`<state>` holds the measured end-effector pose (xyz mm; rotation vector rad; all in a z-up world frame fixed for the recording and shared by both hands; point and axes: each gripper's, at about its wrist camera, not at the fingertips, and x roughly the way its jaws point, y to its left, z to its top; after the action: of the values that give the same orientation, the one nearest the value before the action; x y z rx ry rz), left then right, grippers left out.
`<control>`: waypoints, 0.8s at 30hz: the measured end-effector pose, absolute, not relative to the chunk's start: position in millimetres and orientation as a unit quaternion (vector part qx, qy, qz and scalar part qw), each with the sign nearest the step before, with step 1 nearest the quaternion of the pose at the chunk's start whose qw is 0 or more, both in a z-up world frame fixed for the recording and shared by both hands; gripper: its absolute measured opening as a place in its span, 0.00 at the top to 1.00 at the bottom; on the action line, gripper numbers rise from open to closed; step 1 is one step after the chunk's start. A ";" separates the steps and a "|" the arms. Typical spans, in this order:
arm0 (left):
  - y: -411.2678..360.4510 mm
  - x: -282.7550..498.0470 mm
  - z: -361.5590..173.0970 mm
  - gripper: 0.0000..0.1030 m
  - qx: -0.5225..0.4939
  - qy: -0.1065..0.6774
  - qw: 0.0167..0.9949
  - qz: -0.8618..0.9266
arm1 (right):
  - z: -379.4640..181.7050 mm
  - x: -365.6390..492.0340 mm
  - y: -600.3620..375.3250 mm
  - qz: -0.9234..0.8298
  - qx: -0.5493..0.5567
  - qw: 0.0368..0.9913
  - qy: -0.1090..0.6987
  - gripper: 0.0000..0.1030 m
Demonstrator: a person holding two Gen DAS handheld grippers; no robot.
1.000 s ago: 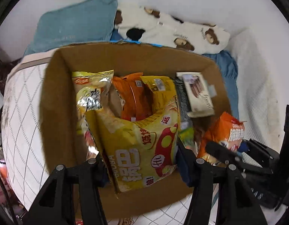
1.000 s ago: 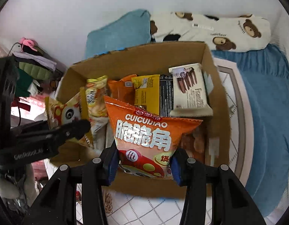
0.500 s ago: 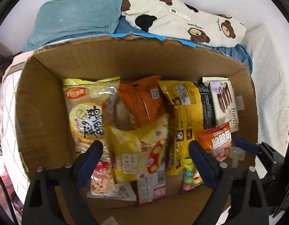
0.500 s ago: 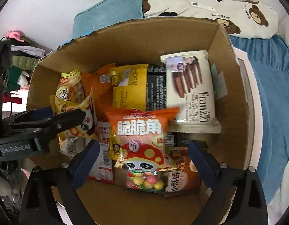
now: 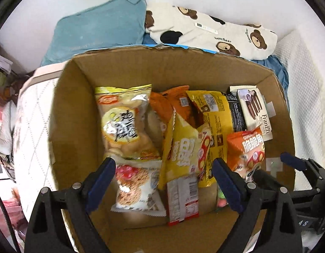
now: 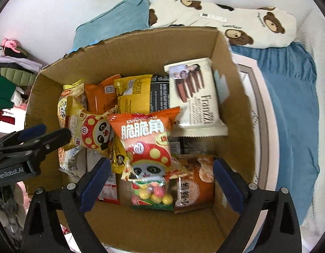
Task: Organize snacks
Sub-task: 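Lower both bags into the box and open both tools, then grasp the wrapped orange jelly with the right tool while the left grasps the red candy packet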
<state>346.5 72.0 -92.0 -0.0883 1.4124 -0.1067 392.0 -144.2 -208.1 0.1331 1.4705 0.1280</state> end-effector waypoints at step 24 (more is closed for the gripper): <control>72.9 208.9 9.3 0.09 -0.019 0.482 0.876 -0.004 | -87.6 269.5 -125.9 0.020 0.009 0.863 0.505 0.04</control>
<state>208.9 72.9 9.3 -0.0393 1.0069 -0.0084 269.5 -125.9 -87.6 0.0183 1.0595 0.0423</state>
